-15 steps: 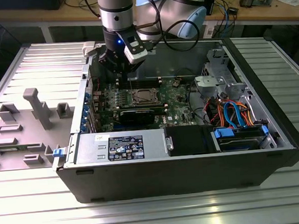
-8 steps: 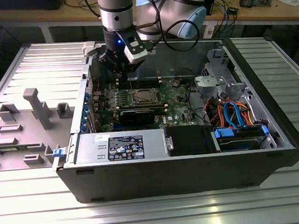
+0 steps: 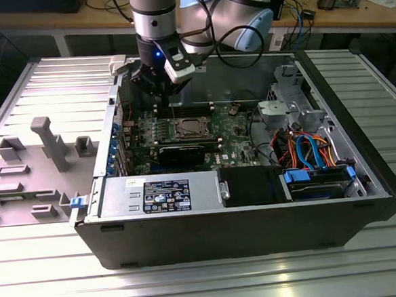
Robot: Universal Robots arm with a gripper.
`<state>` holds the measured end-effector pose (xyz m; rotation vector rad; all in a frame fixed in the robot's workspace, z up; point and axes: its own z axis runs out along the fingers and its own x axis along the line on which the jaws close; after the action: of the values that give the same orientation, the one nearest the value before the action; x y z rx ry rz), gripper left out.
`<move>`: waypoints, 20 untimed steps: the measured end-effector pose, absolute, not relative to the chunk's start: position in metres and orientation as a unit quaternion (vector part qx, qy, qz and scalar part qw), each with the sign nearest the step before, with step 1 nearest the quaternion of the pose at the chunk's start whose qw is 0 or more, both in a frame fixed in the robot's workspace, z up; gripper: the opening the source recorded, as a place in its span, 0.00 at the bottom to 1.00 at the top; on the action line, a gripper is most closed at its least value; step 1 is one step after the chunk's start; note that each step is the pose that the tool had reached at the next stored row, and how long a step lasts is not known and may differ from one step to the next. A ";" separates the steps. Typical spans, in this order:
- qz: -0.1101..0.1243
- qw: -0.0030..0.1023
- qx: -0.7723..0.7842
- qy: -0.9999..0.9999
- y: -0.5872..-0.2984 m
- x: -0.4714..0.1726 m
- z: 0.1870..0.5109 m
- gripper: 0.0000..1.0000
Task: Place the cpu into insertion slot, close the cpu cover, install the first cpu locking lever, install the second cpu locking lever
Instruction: 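Install the first cpu locking lever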
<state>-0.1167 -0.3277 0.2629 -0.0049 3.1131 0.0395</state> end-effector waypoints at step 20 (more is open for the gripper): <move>0.015 0.014 -0.002 1.000 -0.310 -0.112 0.260 0.11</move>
<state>-0.1116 -0.3099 0.2596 -0.0051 3.1131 0.0460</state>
